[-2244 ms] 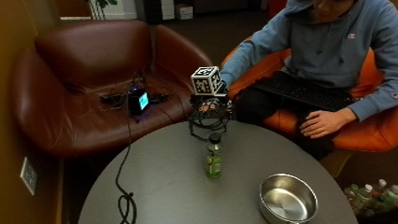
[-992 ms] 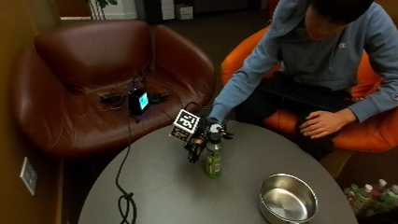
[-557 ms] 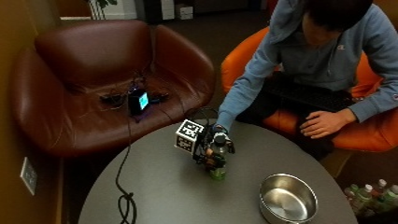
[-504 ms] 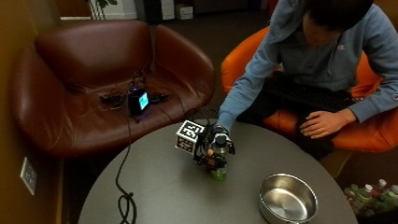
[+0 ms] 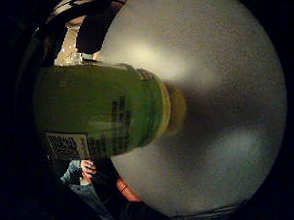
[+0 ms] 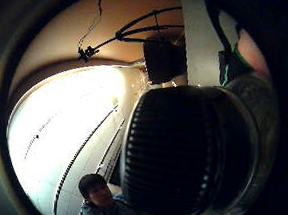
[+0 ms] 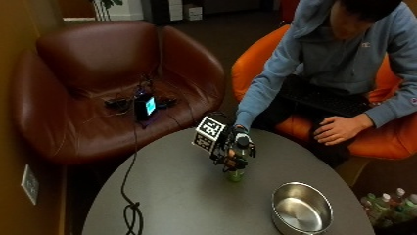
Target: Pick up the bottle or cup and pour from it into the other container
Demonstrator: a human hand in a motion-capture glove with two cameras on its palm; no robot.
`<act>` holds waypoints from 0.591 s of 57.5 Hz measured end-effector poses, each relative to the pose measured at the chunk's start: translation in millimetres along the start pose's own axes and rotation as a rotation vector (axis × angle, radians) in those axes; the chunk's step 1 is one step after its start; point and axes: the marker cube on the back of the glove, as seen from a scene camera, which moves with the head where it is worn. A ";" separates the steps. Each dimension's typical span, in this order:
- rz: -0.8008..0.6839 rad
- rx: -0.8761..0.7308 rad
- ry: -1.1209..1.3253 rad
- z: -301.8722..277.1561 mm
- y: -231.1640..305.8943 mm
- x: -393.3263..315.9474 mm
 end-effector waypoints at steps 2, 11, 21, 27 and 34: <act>-0.002 -0.001 0.031 1.2 1.0 -8.4; -0.017 0.047 0.250 4.5 -1.5 -53.7; 0.069 0.026 0.583 15.0 -9.1 -95.4; 0.124 -0.043 0.802 32.0 -18.7 -118.8; 0.166 -0.047 1.009 59.2 -36.9 -146.3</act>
